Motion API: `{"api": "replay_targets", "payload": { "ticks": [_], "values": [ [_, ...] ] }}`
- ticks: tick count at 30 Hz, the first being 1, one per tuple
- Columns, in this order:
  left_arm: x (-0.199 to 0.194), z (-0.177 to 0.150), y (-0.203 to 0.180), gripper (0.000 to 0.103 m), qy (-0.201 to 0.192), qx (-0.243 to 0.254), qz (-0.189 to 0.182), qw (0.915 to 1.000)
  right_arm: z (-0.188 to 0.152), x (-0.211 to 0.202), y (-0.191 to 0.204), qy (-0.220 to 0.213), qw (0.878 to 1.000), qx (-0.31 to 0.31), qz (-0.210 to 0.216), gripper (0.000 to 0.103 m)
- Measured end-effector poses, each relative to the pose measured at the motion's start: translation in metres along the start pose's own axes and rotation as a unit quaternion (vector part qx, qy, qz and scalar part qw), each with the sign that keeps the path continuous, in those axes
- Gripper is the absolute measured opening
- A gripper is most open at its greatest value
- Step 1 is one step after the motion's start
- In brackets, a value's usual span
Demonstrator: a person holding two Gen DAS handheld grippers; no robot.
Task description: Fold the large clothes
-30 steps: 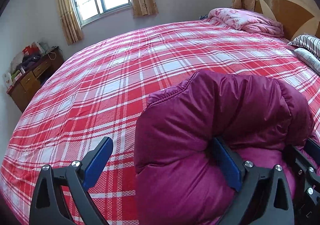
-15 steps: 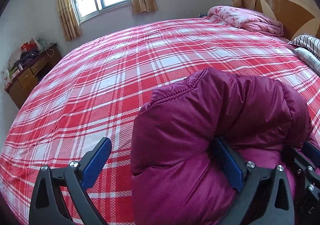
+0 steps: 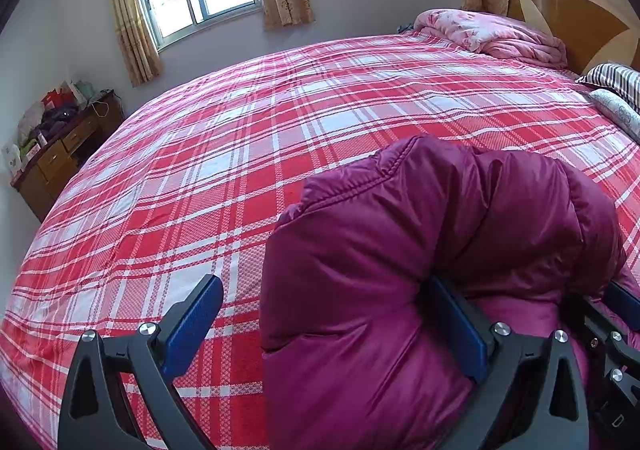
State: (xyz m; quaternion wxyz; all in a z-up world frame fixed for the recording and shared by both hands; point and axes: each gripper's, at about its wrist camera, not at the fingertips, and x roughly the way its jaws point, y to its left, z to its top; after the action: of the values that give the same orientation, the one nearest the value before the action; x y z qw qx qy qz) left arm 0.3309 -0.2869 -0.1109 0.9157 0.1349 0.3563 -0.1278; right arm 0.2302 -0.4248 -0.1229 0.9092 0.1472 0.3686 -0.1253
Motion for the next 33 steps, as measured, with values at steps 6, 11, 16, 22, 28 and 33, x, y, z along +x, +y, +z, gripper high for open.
{"api": "replay_targets", "payload": {
  "ticks": [6,11,16,22,28,33],
  "values": [
    [0.001,-0.001,0.000,0.101,0.000,0.001,0.000,1.0000,0.000,0.002,0.001,0.005,1.000,-0.004,-0.004,0.052],
    [0.002,-0.001,0.000,0.101,0.001,0.001,-0.001,1.0000,0.000,0.003,0.002,0.009,1.000,-0.008,-0.010,0.052],
    [0.003,-0.002,-0.002,0.101,0.002,0.001,-0.003,1.0000,0.000,0.004,0.003,0.012,1.000,-0.011,-0.015,0.052],
    [0.003,-0.002,-0.003,0.102,0.003,0.008,-0.004,1.0000,0.001,0.005,0.004,0.014,1.000,-0.011,-0.014,0.052],
    [-0.036,-0.008,0.037,0.101,-0.002,-0.036,-0.077,0.9964,-0.002,-0.027,-0.012,-0.018,0.999,0.013,0.045,0.059],
    [-0.068,-0.037,0.076,0.101,-0.018,-0.064,-0.133,0.9888,-0.014,-0.065,-0.045,-0.052,0.997,0.037,0.034,0.084]
  ]
}}
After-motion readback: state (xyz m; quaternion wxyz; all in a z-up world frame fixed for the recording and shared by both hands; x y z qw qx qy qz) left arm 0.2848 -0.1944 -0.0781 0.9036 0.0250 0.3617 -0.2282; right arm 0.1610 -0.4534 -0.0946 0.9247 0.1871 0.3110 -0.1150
